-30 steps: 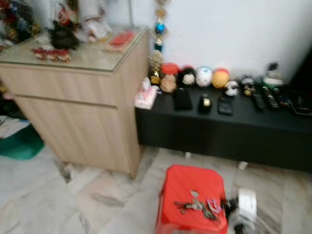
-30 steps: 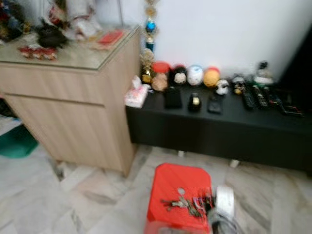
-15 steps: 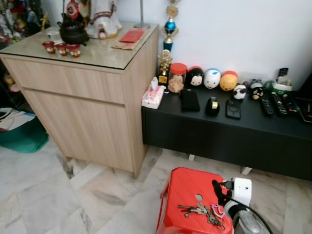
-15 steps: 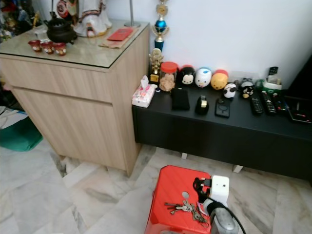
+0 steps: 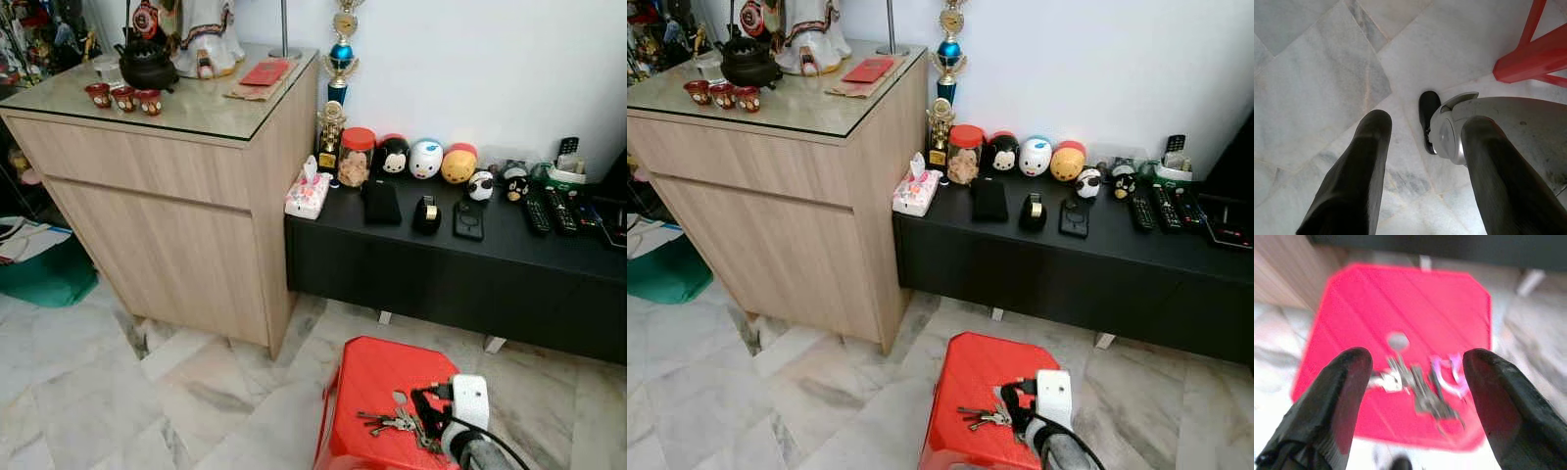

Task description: Hang keys on a hook

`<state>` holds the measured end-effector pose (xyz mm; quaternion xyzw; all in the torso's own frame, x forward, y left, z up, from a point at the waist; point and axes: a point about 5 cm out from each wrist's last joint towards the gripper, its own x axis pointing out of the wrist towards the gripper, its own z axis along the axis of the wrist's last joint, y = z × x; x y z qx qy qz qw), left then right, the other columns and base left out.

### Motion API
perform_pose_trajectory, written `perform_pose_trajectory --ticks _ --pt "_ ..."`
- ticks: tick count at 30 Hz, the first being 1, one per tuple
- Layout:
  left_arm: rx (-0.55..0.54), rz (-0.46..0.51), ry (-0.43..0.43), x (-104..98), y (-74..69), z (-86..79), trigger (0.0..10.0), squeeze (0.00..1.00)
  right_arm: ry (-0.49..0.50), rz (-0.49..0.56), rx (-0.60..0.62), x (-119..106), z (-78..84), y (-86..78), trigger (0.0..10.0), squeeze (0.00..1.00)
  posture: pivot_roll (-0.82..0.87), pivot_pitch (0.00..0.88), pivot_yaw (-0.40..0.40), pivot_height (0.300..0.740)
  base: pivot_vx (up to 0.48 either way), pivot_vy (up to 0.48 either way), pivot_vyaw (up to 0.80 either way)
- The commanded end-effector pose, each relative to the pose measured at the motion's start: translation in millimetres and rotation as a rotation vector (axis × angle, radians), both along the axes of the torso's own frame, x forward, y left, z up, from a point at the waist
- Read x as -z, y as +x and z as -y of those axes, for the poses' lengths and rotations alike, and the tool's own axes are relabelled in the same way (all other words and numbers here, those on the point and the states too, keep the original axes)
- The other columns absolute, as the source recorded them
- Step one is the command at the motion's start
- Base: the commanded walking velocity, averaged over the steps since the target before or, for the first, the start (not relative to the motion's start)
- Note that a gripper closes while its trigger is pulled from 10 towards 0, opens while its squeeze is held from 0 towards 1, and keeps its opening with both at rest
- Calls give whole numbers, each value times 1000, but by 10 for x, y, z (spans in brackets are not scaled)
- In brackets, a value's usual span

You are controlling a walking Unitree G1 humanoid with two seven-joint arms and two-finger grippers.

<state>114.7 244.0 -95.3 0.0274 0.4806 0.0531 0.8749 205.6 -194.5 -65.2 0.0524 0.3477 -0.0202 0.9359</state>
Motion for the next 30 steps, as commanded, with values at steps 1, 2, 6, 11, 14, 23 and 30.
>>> perform_pose_trajectory --ticks 1,2,6,11,14,23,30 --pt "-4 -4 -2 9 -15 15 10000 0 -12 -42 30 41 53 -68 10000 0 -7 0 -52 740 0 480 0" --pt "0 -3 0 8 -13 17 10000 0 -12 -47 37 49 60 -81 10000 0 -4 0 -53 740 0 270 0" --pt "14 -9 13 8 -12 14 10000 0 -7 -59 49 68 75 -120 10000 0 -10 0 -51 740 0 0 0" --pt "15 -13 9 11 -9 24 10000 0 -5 -73 71 79 115 -147 10000 0 -13 0 -43 740 0 0 0" --pt "19 -10 12 7 -1 19 10000 0 -1 -78 88 79 143 -151 10000 0 -11 0 -43 740 0 320 0" --pt "-13 44 20 -44 86 -41 10000 0 -2 -97 174 87 387 -269 10000 0 -16 0 -28 740 0 56 0" --pt "-158 317 9 -319 453 -289 10000 0 -52 4 155 -42 294 -7 10000 0 -1 0 -29 740 0 0 0"
